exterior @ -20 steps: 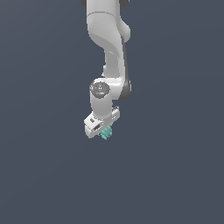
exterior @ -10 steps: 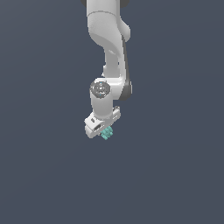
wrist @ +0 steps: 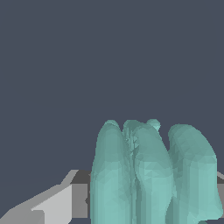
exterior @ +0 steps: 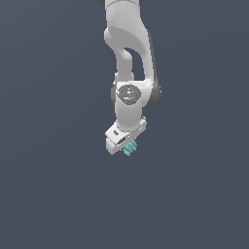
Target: Pick up the object and move it to a goal position.
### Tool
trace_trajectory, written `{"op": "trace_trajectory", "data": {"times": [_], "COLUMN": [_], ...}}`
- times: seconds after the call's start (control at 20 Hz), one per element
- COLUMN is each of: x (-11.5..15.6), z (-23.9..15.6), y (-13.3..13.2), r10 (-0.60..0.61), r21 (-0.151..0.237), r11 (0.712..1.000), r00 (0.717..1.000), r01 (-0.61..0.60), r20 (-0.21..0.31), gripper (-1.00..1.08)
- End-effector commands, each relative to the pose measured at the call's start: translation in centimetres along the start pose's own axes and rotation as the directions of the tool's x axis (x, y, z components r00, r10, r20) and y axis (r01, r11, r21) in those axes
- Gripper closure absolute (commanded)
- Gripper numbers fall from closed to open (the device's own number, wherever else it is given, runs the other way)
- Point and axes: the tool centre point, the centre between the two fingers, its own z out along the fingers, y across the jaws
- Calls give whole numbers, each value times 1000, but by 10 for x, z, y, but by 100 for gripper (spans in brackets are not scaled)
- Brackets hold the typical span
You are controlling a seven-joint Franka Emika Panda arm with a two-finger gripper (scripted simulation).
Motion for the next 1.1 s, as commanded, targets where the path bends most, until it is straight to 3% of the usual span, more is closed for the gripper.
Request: {"op": "trace_trajectory", "data": {"times": [0.0, 0.6, 1.05], "x": [20, 120, 174], "z": [-15, -87, -125], "y": [-11, -64, -89], "r10": [-1, -1, 0], "r21": [0, 0, 1], "r11": [1000, 1000, 1000], "r00": [1000, 1000, 1000], "r01": [1, 1, 0], "r20": [-1, 0, 0], "gripper": [108, 108, 108]}}
